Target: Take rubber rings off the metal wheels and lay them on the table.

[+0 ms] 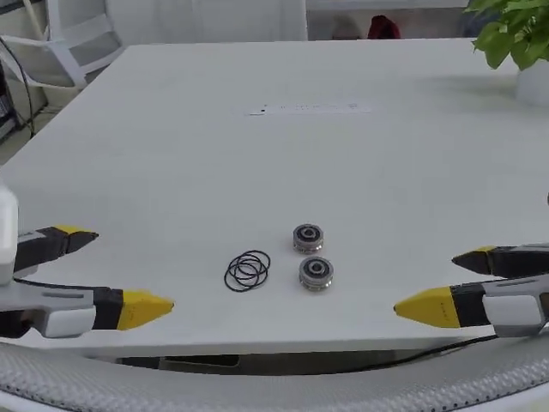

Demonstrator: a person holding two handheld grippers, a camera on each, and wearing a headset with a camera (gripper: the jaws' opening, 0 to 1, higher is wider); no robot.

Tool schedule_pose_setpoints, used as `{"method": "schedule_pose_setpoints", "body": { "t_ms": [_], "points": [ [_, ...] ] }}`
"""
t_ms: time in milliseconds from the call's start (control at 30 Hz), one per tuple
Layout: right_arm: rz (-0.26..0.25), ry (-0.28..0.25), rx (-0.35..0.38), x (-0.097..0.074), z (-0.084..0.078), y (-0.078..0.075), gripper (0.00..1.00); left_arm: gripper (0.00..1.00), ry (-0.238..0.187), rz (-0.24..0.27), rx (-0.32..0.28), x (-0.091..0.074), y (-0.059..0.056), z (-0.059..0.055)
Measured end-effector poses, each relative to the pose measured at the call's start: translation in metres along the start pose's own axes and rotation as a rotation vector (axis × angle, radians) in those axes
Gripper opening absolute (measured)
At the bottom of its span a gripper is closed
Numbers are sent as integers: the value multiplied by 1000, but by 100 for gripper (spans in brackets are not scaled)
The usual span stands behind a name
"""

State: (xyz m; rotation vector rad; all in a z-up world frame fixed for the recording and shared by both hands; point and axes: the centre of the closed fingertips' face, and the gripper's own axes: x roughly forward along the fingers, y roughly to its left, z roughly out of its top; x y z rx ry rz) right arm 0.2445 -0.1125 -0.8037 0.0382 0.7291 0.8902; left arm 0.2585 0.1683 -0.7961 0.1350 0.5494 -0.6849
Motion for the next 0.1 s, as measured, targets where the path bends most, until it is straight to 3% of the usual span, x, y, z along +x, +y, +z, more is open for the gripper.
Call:
{"method": "schedule_pose_setpoints", "body": {
  "t_ms": [100],
  "points": [
    [6,-5,26,0,-1,0,91,97,-3,-2,-3,0,-1,0]
  ]
}}
